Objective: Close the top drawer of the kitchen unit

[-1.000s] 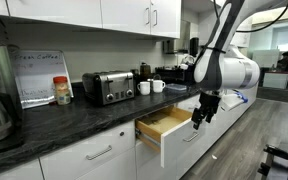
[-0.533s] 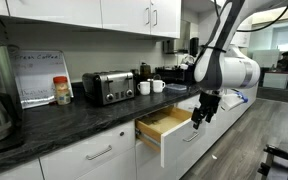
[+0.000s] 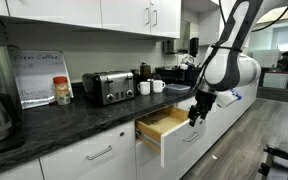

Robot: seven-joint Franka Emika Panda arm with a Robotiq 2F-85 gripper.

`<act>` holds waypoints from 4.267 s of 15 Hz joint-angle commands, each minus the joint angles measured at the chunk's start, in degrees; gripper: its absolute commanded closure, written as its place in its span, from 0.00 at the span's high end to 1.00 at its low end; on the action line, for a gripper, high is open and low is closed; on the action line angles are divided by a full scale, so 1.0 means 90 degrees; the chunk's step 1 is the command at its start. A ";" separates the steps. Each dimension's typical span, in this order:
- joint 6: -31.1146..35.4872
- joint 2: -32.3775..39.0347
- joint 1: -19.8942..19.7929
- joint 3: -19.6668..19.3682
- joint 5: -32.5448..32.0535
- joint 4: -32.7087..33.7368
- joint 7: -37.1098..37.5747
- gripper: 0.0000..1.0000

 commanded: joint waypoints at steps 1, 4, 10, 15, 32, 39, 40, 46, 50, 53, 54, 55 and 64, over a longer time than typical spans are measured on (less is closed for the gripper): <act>0.0149 0.0160 -0.0799 0.0719 -0.0038 0.0026 -0.0048 1.00; 0.0158 0.0358 -0.1363 0.1259 0.0052 0.0075 -0.0075 1.00; 0.0857 0.1282 -0.2446 0.2173 -0.0183 0.0384 -0.0263 1.00; 0.1583 0.2284 -0.2756 0.2029 -0.1305 0.0899 0.0102 1.00; 0.1774 0.3243 -0.2766 0.1850 -0.2311 0.2199 0.0258 1.00; 0.1741 0.3327 -0.2613 0.1744 -0.2398 0.2696 0.0155 1.00; 0.1712 0.3319 -0.2641 0.1776 -0.2421 0.2770 0.0164 1.00; 0.1811 0.3583 -0.2660 0.1825 -0.2483 0.3153 0.0190 1.00; 0.1890 0.3775 -0.2617 0.1826 -0.2497 0.3426 0.0181 1.00; 0.1937 0.3929 -0.2600 0.1840 -0.2534 0.3660 0.0176 1.00; 0.1944 0.3967 -0.2600 0.1845 -0.2550 0.3729 0.0177 1.00; 0.1967 0.4023 -0.2586 0.1838 -0.2567 0.3815 0.0171 1.00; 0.1962 0.4295 -0.2506 0.1843 -0.2657 0.4337 0.0147 1.00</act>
